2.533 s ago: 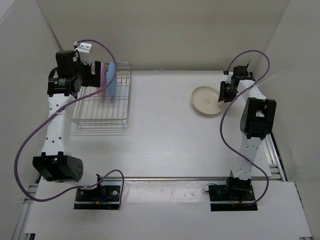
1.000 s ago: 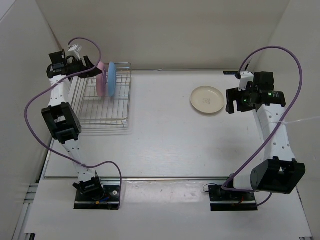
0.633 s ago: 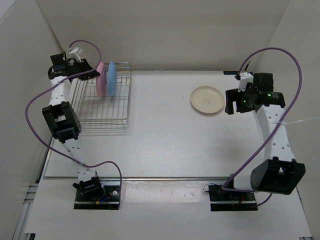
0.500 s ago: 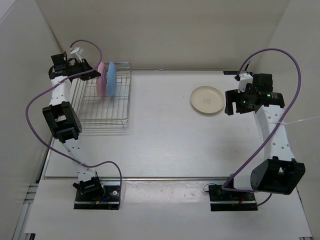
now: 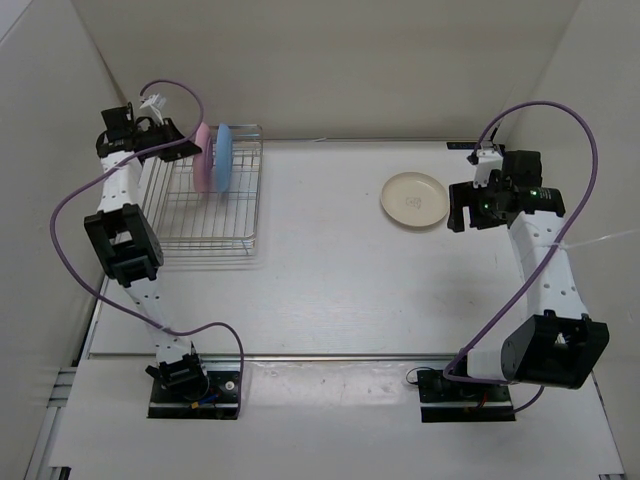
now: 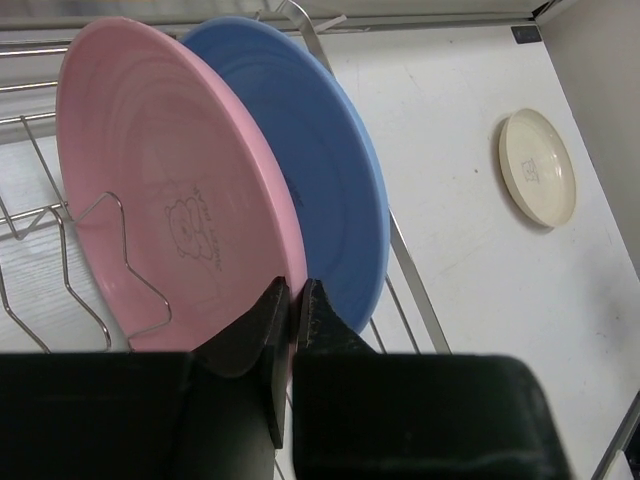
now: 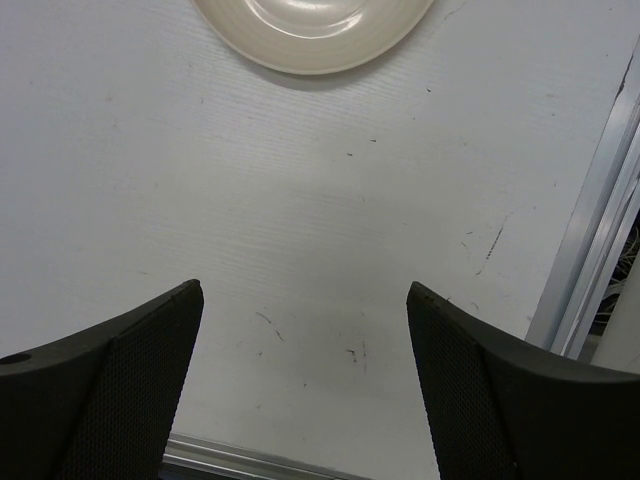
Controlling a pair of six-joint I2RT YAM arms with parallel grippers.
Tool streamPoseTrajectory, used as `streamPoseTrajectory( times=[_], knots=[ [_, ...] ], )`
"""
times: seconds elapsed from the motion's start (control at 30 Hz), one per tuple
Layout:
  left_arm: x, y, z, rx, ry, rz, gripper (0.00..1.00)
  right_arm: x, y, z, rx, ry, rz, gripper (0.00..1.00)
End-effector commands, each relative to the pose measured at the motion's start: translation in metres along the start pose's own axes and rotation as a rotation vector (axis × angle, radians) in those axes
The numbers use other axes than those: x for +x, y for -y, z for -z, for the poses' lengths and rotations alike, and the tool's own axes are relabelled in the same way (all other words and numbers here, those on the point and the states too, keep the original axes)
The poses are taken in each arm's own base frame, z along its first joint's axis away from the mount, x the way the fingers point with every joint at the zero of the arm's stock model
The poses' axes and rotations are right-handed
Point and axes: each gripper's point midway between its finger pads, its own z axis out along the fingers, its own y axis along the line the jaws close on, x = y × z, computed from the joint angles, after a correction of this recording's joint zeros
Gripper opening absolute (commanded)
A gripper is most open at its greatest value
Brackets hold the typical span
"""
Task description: Unload the plates from the dish rack
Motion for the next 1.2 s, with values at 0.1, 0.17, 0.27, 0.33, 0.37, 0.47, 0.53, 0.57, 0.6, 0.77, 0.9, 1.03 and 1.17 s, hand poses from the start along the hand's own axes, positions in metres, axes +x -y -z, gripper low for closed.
streamPoseTrajectory(
  times=[0.1,0.17,0.27,0.33,0.37,0.47,0.53,0.57,0.6,0.77,0.9,1.03,1.17],
  knots=[
    [-0.088,0.095,0.074,0.045,0.160,-0.209,0.11,-0.007,0.000,-0.005,-0.010,0.026,0.007,0.85],
    [-0.105,0.129,0.097,0.058,0.200,-0.271,0.11,-0.010,0.001,-0.003,-0.007,0.036,0.019,0.85],
    [-0.119,0.166,0.125,0.050,0.249,-0.339,0.11,-0.013,0.002,-0.005,-0.009,0.028,0.017,0.85],
    [-0.121,0.192,0.144,0.027,0.261,-0.427,0.11,-0.021,0.001,0.001,-0.016,0.046,0.021,0.85],
    [-0.118,0.205,0.150,0.030,0.257,-0.470,0.11,-0.021,-0.001,0.001,-0.027,0.049,0.022,0.85],
    [-0.091,0.237,0.162,0.008,0.237,-0.597,0.11,-0.027,-0.005,0.005,-0.044,0.073,0.028,0.85],
    [-0.069,0.266,0.168,-0.040,0.205,-0.760,0.11,-0.031,-0.007,0.007,-0.055,0.086,0.031,0.85],
    [-0.051,0.256,0.163,-0.104,0.150,-0.784,0.11,-0.031,-0.009,0.007,-0.067,0.089,0.031,0.85],
    [-0.036,0.262,0.161,-0.111,0.116,-0.833,0.11,-0.033,-0.010,0.011,-0.065,0.098,0.023,0.85],
    [0.047,0.283,0.168,-0.158,-0.119,-1.190,0.11,-0.052,-0.018,0.026,-0.100,0.153,0.031,0.85],
    [0.078,0.273,0.184,-0.251,-0.319,-1.501,0.11,-0.070,-0.034,0.049,-0.170,0.203,0.048,0.85],
    [0.061,0.243,0.198,-0.548,-0.461,-2.051,0.11,-0.092,-0.055,0.071,-0.163,0.268,0.131,0.85],
    [0.072,0.258,0.188,-0.405,-0.458,-2.399,0.11,-0.115,-0.075,0.091,-0.139,0.323,0.229,0.84]
  ],
)
